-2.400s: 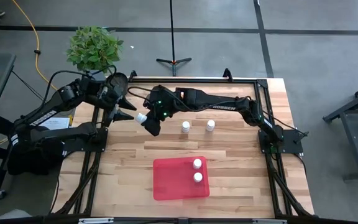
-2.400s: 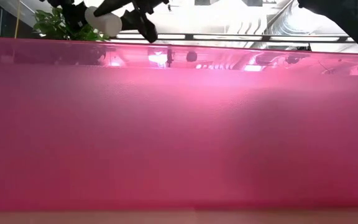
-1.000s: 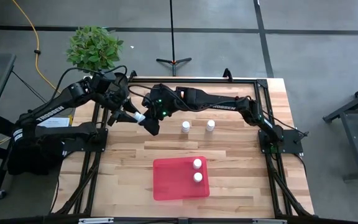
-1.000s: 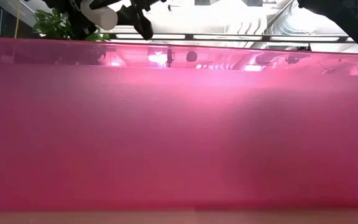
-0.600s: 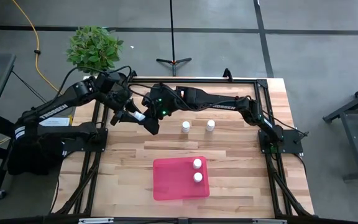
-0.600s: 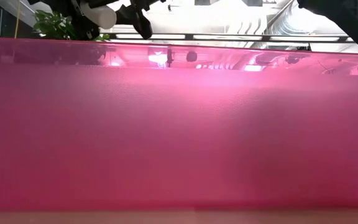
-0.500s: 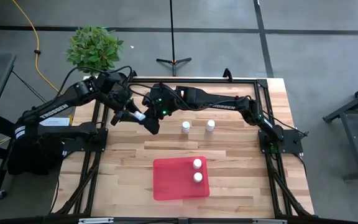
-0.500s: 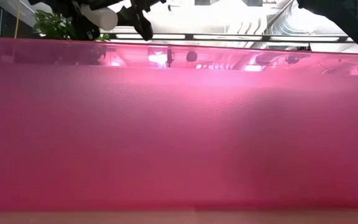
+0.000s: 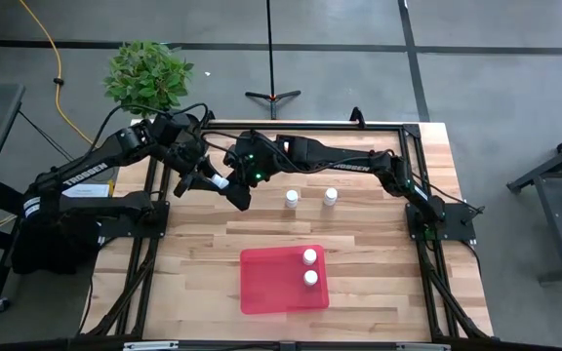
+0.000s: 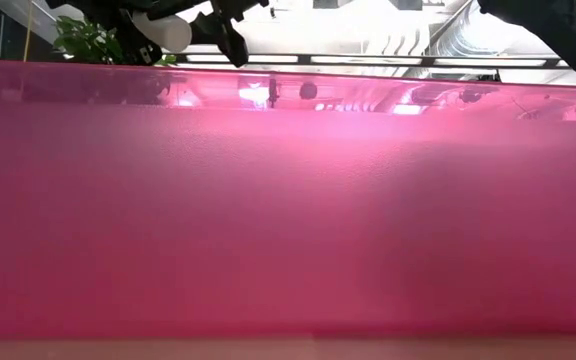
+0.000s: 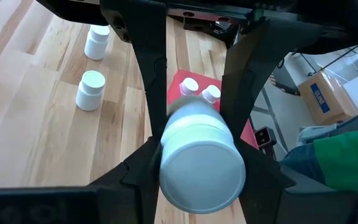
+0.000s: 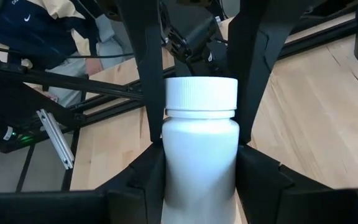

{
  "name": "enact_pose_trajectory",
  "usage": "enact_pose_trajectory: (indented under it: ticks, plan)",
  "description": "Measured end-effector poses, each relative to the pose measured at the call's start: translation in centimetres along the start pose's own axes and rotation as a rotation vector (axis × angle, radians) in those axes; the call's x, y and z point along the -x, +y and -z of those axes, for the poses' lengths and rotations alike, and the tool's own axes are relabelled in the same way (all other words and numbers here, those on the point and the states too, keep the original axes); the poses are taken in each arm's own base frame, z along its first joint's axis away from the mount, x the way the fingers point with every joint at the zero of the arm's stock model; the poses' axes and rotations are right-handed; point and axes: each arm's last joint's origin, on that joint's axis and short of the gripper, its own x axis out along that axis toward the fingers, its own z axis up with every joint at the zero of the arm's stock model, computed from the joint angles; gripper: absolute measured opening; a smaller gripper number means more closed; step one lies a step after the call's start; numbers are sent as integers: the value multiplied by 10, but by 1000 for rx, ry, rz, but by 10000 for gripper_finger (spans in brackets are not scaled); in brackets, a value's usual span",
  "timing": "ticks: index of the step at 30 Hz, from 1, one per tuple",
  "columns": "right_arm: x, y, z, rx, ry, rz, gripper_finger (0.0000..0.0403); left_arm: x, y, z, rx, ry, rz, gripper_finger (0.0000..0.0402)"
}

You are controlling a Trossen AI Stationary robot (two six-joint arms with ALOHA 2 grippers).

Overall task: Pick and place pill bottles into a basket
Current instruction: Put the white medicine bottle into the red container

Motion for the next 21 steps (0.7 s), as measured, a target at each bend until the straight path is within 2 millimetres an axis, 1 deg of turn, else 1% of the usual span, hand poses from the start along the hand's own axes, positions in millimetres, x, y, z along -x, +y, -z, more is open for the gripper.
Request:
enact_pose_trajectory:
  ticks: [6, 17, 21]
  plan:
    - [0, 0, 1, 5, 15, 5, 153, 0, 0, -1, -11, -11, -1, 197]
    - [1, 0, 3, 6, 48, -33, 200, 0, 0, -3, -32, -26, 12, 197]
    - [1, -2, 3, 2, 53, -46, 226, 0, 0, -4, -39, -32, 10, 197]
